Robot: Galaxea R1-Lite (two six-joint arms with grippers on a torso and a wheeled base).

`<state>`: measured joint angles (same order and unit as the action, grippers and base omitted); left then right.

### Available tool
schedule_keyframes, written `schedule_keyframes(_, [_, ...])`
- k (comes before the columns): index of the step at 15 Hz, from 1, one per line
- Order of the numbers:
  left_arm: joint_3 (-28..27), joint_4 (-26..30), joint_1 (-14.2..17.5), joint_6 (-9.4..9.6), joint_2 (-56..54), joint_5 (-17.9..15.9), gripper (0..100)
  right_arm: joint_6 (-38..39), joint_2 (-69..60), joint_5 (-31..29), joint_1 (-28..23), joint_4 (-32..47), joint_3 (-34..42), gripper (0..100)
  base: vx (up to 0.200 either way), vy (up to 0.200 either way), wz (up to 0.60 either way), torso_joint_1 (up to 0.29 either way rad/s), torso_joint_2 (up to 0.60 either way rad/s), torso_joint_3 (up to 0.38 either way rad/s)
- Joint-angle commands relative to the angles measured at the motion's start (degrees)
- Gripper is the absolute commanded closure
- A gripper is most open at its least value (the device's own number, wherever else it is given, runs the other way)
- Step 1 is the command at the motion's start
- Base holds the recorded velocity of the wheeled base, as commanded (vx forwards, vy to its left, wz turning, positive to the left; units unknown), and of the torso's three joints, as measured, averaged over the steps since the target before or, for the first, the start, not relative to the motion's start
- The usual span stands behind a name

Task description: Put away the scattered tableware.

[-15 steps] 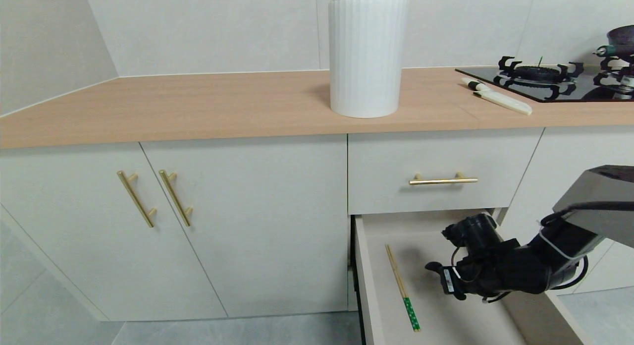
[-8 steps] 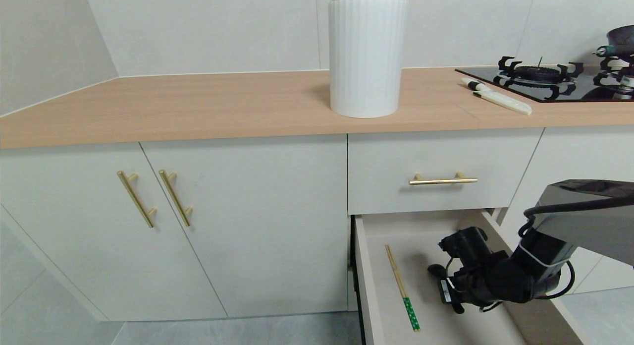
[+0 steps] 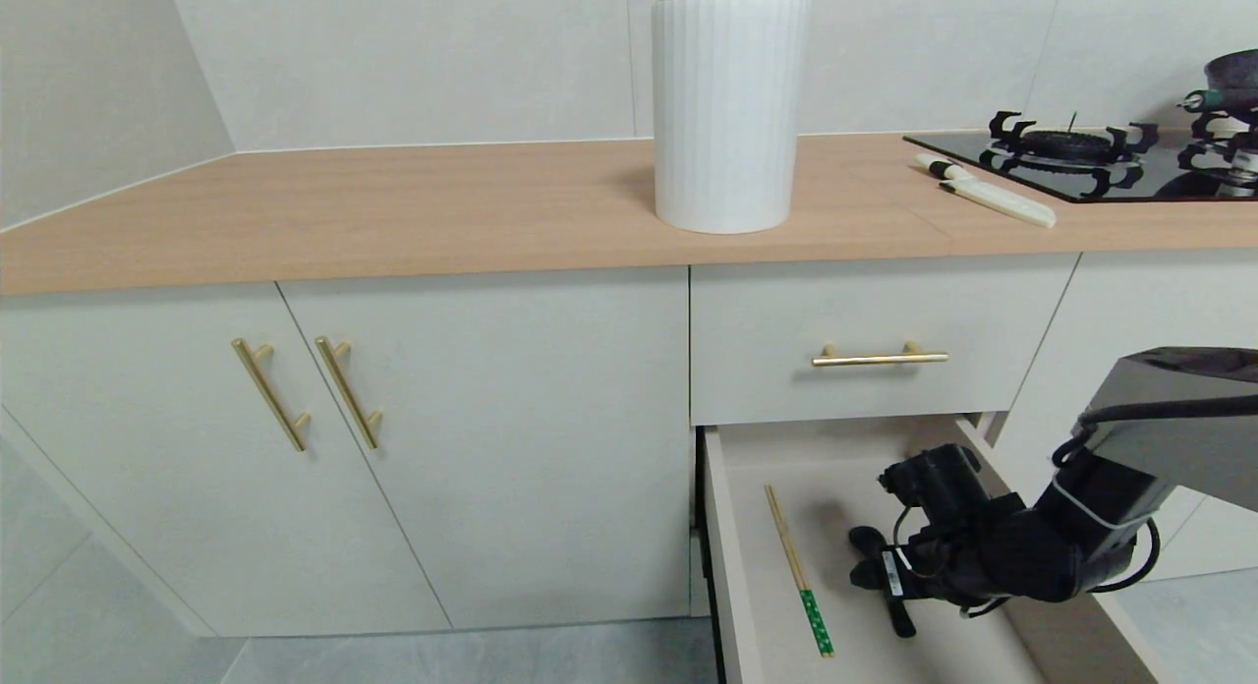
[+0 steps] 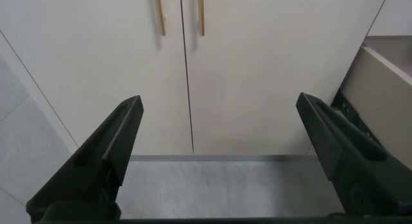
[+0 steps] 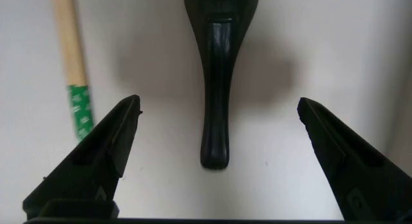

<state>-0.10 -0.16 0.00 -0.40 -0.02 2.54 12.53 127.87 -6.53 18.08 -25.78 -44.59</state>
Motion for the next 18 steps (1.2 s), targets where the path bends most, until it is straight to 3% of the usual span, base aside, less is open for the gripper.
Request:
schedule_keyframes(1, [0.01, -0.02, 0.0, -0.04, 0.02, 0.01, 0, 0.04, -10.71, 0.29, 0.11, 0.03, 3.81, 0, 0.0, 0.0, 0.0, 0.0, 0.0, 0.0])
schedule_keyframes(4, [0.01, -0.02, 0.0, -0.04, 0.02, 0.01, 0, -0.14, -23.72, -0.32, 1.78, 2.84, 5.92, 0, 0.0, 0.0, 0.0, 0.0, 0.0, 0.0])
schedule_keyframes(10, [0.01, -0.02, 0.0, 0.14, 0.02, 0.01, 0, 0.04, -43.84, -1.02, 2.75, 32.02, -2.34, 0, 0.0, 0.0, 0.0, 0.0, 0.0, 0.0])
schedule_keyframes(14, [0.01, -0.02, 0.0, -0.04, 0.02, 0.01, 0, -0.05, -44.81, -0.85, 3.63, 35.54, -3.13, 0, 0.0, 0.0, 0.0, 0.0, 0.0, 0.0])
schedule_keyframes(18, [0.01, -0.02, 0.0, -0.04, 0.02, 0.01, 0, 0.04, -45.43, -0.85, 5.56, 36.33, -3.04, 0, -0.2, 0.0, 0.0, 0.003, 0.0, 0.001])
